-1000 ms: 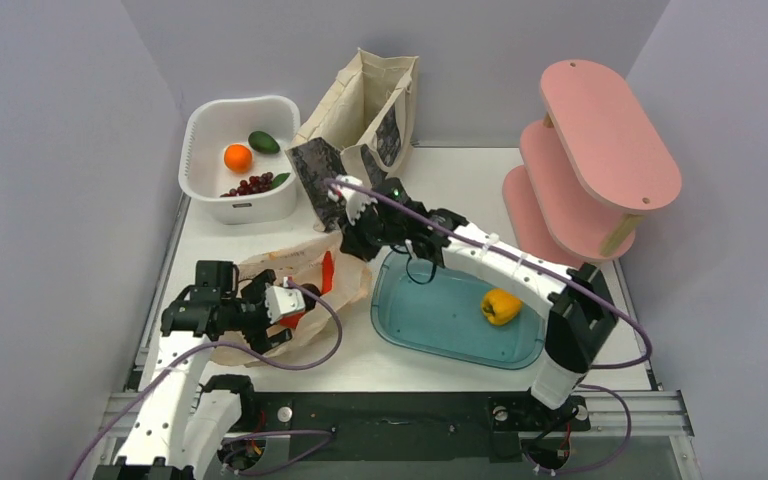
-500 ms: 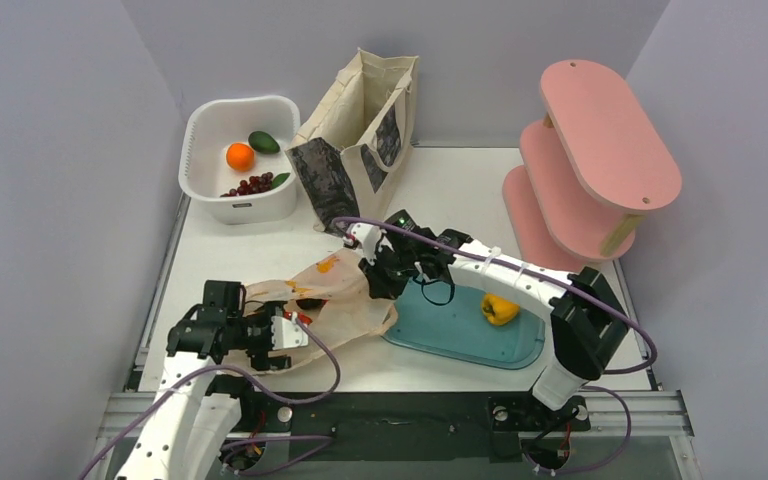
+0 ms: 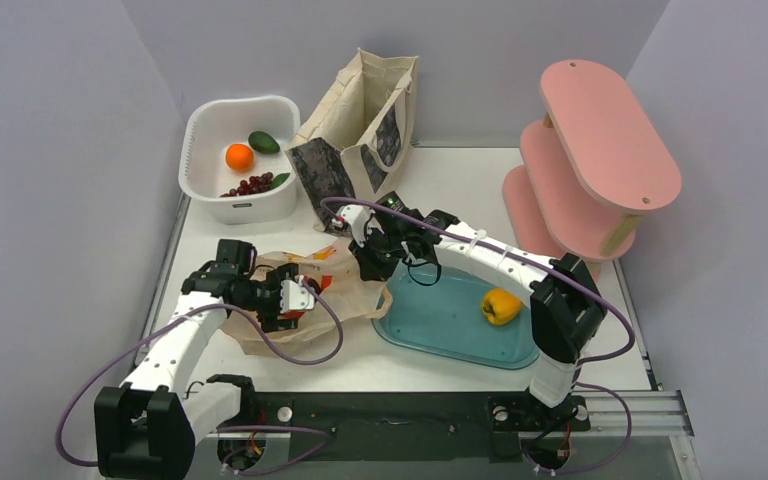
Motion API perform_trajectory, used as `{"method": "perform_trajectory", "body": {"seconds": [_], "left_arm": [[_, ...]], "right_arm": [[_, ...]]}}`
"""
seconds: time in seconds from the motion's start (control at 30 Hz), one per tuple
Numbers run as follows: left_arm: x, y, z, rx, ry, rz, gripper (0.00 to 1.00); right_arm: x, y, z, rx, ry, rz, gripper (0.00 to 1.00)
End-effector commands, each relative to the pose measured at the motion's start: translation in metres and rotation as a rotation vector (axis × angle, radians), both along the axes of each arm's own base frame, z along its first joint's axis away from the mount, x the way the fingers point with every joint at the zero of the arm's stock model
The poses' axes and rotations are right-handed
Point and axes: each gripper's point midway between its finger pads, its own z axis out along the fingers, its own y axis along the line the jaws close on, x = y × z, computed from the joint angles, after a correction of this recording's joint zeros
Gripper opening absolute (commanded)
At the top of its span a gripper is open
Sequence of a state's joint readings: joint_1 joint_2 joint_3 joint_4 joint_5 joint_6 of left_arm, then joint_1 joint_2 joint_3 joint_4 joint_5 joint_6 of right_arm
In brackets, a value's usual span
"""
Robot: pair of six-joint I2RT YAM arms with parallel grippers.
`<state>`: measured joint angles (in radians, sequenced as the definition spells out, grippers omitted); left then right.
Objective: Untie the knot of the grocery bags and take out the mixed food
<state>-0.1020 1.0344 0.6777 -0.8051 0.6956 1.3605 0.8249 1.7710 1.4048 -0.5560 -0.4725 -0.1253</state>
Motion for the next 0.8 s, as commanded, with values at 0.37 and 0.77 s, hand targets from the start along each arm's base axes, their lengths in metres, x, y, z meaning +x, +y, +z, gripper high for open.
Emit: {"method": "perform_trajectory", "body": {"seconds": [0.37,0.77], "left_arm": [[0.010,0.017,-0.079,0.254,0.038,-0.019,0.76],[0.031,0.008,-0.041,0.161,0.136,0.249,0.00]], "right_arm": [[0.015,0.007,0.014,0.037,-0.045,0.022,0.00],[0.017,0.006,0.013,0.049,-0.048,0.023,0.00]]}}
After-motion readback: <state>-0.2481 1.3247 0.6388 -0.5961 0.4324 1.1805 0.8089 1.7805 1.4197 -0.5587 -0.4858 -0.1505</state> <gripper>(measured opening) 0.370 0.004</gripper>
